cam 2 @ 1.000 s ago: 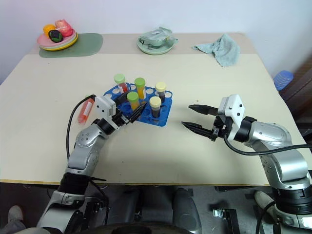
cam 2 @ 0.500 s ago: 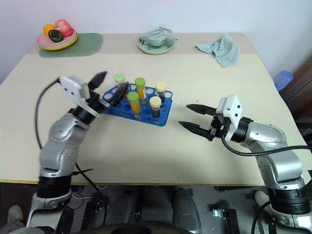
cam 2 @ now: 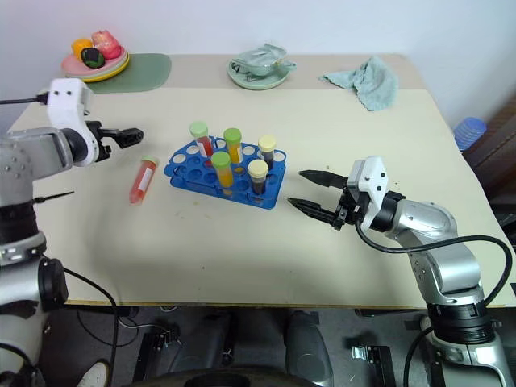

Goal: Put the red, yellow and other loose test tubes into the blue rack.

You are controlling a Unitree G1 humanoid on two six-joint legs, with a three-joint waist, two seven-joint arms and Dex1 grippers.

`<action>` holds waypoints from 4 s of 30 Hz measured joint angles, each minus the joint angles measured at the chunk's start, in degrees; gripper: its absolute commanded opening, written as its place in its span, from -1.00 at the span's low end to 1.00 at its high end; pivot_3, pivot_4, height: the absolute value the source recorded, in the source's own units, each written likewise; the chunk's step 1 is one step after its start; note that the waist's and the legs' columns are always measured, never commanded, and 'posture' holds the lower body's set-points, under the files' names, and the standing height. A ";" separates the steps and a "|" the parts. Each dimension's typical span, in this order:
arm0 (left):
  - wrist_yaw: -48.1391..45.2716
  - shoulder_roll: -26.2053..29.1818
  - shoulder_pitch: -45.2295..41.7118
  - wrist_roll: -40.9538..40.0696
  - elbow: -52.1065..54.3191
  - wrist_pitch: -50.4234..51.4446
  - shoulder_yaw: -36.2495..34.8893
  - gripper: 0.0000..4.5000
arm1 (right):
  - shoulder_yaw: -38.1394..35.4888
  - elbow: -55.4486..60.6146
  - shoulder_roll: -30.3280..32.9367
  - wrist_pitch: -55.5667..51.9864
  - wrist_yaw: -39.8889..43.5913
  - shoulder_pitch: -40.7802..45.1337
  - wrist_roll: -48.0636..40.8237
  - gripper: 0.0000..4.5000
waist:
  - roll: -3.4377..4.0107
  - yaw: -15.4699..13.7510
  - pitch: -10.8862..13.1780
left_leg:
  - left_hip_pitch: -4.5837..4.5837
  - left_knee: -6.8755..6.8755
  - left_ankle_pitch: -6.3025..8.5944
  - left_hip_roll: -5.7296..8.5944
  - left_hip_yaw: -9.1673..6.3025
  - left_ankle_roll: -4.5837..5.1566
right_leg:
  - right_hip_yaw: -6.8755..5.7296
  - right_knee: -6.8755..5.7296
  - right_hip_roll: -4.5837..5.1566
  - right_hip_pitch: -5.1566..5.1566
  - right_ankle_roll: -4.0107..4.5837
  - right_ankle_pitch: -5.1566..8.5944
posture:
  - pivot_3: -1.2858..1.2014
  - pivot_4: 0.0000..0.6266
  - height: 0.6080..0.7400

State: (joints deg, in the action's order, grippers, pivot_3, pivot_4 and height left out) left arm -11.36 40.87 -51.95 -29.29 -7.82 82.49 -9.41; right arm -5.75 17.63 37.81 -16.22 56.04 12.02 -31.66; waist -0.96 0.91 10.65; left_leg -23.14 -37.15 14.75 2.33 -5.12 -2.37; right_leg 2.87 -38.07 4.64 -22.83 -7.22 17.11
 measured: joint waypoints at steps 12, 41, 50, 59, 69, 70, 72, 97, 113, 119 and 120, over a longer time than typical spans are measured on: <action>-8.45 1.30 -9.15 5.86 -16.44 4.73 14.74 0.97 | 0.10 0.00 -0.30 0.30 -0.43 -0.46 0.16 0.25 | 0.00 0.14 0.00 | -0.21 0.00 -0.04 -0.03 0.04 -0.07 | 0.07 -0.09 0.00 -0.31 0.01 -0.01 | 0.03 -0.52 1.00; -16.64 -5.58 -18.61 23.79 -45.13 -9.20 22.57 0.21 | -0.28 3.72 -0.31 -0.93 -4.09 -3.21 -0.18 0.25 | -0.05 0.10 0.03 | -0.27 -0.04 -0.04 0.01 0.12 -0.06 | 0.06 -0.13 0.01 -0.37 0.00 -0.01 | 0.03 -0.52 1.00; -16.89 -5.66 -18.57 24.18 -43.55 -6.90 21.75 -0.66 | -0.28 3.72 -0.32 -0.92 -4.07 -3.30 -0.17 0.25 | -0.05 0.11 0.03 | -0.27 -0.05 -0.04 0.01 0.12 -0.06 | 0.06 -0.14 0.00 -0.37 0.00 -0.01 | 0.03 -0.52 1.00; -15.81 -5.64 -17.69 24.17 -40.42 -4.60 19.18 -0.66 | -0.23 3.31 -0.35 -0.85 -3.38 -2.25 -0.09 0.25 | -0.05 0.13 0.03 | -0.27 -0.05 -0.04 0.00 0.12 -0.06 | 0.06 -0.15 0.01 -0.38 0.00 -0.01 | 0.03 -0.52 1.00; -10.93 -8.06 -5.28 21.00 -9.94 -16.11 4.00 -0.66 | -0.20 2.08 -0.39 -0.53 -2.32 -1.60 0.09 0.25 | -0.06 -0.15 0.03 | -0.34 -0.07 -0.27 -0.21 0.00 -0.47 | 0.11 -0.16 0.12 -0.48 0.01 -0.03 | 0.03 -0.52 1.00; -9.75 -10.91 -2.65 19.75 -1.88 -22.13 0.62 -0.66 | -0.19 1.93 -0.39 -0.41 -2.13 -1.57 0.10 0.25 | -0.06 -0.40 0.03 | -0.38 -0.08 -0.27 -0.19 0.00 -0.49 | 0.10 -0.12 0.16 -0.47 -0.01 -0.04 | 0.03 -0.52 1.00; -9.88 -15.11 -0.36 15.55 8.83 -26.85 -3.37 -0.66 | -0.17 1.66 -0.38 -0.35 -1.77 -1.05 0.09 0.25 | -0.08 -0.50 0.01 | -0.39 -0.10 -0.27 -0.15 0.07 -0.48 | 0.12 -0.08 0.19 -0.45 -0.06 -0.06 | 0.03 -0.52 1.00; -9.07 -26.70 34.70 23.29 16.12 -82.22 6.85 -0.66 | -2.95 0.32 3.36 -2.28 -0.43 -1.00 -1.14 0.25 | 0.06 -0.28 -0.08 | -0.24 -0.09 -0.02 -0.08 0.21 -0.04 | 0.17 -0.06 0.06 -0.34 -0.03 -0.09 | 0.03 -0.52 1.00; -8.35 -28.58 35.07 24.23 4.11 -94.63 7.51 -0.66 | -4.22 1.34 3.88 -2.80 -0.58 -2.42 -1.16 0.25 | 0.10 -0.31 -0.13 | -0.20 -0.09 -0.02 -0.08 0.20 -0.03 | 0.16 -0.06 0.06 -0.28 -0.03 -0.09 | 0.03 -0.52 1.00; -9.03 -29.65 34.32 23.97 -1.73 -97.50 7.92 -0.66 | -4.99 2.04 4.00 -3.14 -0.70 -3.03 -1.17 0.25 | 0.10 -0.44 -0.13 | -0.20 -0.10 -0.02 -0.06 0.20 -0.03 | 0.15 -0.04 0.07 -0.26 -0.03 -0.09 | 0.03 -0.52 1.00; -9.15 -29.76 34.26 23.79 -2.17 -98.02 7.91 -0.66 | -5.03 2.26 4.02 -3.20 -0.72 -3.05 -1.17 0.25 | 0.10 -0.46 -0.13 | -0.20 -0.10 -0.02 -0.06 0.19 -0.03 | 0.15 -0.04 0.08 -0.25 -0.03 -0.09 | 0.03 -0.52 1.00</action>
State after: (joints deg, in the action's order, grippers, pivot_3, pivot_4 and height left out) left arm -20.51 11.11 -17.69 -5.50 -9.98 -15.52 -1.50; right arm -10.78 19.88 41.83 -19.42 55.31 8.97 -32.83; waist -0.86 0.44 10.52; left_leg -23.34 -37.25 14.73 2.27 -4.93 -2.40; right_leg 3.02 -38.11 4.71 -23.08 -7.25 17.03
